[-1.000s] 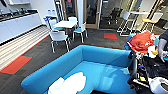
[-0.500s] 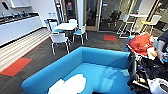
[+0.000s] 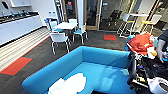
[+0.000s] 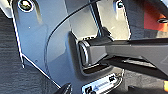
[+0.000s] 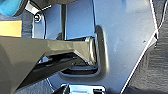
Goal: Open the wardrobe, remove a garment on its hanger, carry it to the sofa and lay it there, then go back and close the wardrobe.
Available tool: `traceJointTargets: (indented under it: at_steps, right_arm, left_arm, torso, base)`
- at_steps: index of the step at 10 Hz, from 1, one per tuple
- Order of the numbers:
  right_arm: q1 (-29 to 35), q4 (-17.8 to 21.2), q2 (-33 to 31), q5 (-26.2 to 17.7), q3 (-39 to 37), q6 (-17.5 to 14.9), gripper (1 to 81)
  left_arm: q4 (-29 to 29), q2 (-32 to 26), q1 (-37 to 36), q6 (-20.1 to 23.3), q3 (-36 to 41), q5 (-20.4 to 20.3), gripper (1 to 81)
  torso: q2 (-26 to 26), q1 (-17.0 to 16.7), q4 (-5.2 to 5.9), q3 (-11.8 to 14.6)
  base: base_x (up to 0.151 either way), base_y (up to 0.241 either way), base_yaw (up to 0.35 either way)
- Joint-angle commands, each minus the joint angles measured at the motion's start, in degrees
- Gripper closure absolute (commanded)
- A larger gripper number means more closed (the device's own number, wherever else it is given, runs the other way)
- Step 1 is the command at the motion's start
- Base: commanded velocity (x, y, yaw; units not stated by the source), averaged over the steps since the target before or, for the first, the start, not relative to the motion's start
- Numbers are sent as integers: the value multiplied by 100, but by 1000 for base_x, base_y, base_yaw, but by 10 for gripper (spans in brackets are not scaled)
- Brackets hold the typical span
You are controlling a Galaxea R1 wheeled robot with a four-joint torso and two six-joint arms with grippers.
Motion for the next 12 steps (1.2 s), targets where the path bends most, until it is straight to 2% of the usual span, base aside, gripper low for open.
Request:
traceJointTargets:
  at_steps: [1,12]
  right_arm:
    - [-23,-44,-7,-385,4,-31,10]
    - [-32,-44,11,-394,4,-31,10]
  left_arm:
    - [15,-54,-31,0,66,360,10]
    - [94,25,13,17,66,369,10]
  torso:
    - [0,0,0,-2]
    - [-6,-3,0,2]
  base:
    - [-88,0,0]
    - [-117,0,0]
